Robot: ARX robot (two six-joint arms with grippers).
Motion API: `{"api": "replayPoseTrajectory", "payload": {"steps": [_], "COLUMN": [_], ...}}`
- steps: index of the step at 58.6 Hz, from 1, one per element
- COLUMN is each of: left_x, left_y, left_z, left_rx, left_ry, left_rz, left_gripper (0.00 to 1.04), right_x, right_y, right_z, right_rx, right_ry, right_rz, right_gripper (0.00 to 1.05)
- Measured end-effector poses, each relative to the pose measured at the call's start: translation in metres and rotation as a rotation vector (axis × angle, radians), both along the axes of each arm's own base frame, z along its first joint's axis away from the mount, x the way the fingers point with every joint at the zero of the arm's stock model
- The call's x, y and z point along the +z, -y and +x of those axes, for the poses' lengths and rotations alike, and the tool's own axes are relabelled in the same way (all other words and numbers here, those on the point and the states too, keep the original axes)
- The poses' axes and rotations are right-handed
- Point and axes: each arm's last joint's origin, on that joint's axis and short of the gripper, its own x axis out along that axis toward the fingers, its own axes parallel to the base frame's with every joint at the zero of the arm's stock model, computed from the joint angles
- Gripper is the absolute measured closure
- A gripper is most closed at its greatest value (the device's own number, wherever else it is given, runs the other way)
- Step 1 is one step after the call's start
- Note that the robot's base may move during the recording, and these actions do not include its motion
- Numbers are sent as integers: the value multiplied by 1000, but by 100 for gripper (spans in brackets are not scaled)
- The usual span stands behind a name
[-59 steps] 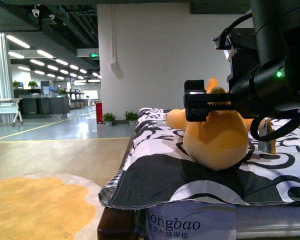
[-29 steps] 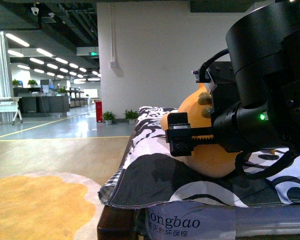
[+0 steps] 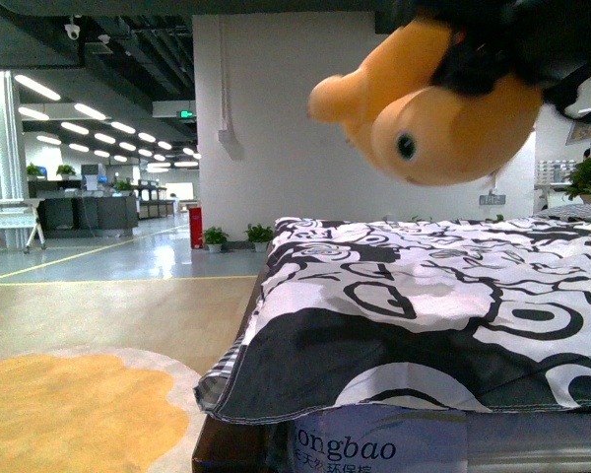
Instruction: Put away toys
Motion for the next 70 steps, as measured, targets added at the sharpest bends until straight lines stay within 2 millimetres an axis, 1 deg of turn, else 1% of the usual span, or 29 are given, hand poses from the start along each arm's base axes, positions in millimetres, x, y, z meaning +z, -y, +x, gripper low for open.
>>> {"api": "replayPoseTrajectory", "payload": {"steps": [2, 4, 9, 15, 20, 24, 25, 33, 37, 42, 51, 58, 64, 70], "left_x": [0, 0, 0, 0, 0, 0, 0, 0, 0, 0, 0, 0, 0, 0], "left_y": [0, 0, 0, 0, 0, 0, 0, 0, 0, 0, 0, 0, 0, 0], "left_z": [0, 0, 0, 0, 0, 0, 0, 0, 0, 0, 0, 0, 0, 0], "left_rx": [0, 0, 0, 0, 0, 0, 0, 0, 0, 0, 0, 0, 0, 0], "left_ry": [0, 0, 0, 0, 0, 0, 0, 0, 0, 0, 0, 0, 0, 0], "left_rz": [0, 0, 0, 0, 0, 0, 0, 0, 0, 0, 0, 0, 0, 0], "left_gripper": [6, 6, 6, 6, 6, 6, 6, 6, 6, 6, 6, 6, 6, 6], "right_x": [7, 9, 9, -1, -17, -26, -30, -49, -59, -74, -95, -118, -132, -152], "right_y": [10, 17, 34, 51, 60, 61, 62, 62, 62, 63, 63, 58, 55, 53], "right_z": [-7, -13, -29, -51, -79, -97, -106, -146, -161, -178, -199, -217, -223, -224], "right_rx": [-25, -43, -68, -58, -1, 37, 55, 99, 103, 68, -7, -52, -78, -109], "right_ry": [18, 29, 42, 48, 56, 70, 81, 118, 128, 149, 167, 172, 183, 181], "right_rz": [13, 23, 66, 123, 179, 191, 192, 183, 180, 165, 139, 107, 102, 82], "right_gripper": [87, 87, 87, 87, 87, 87, 87, 87, 87, 87, 87, 87, 87, 87]}}
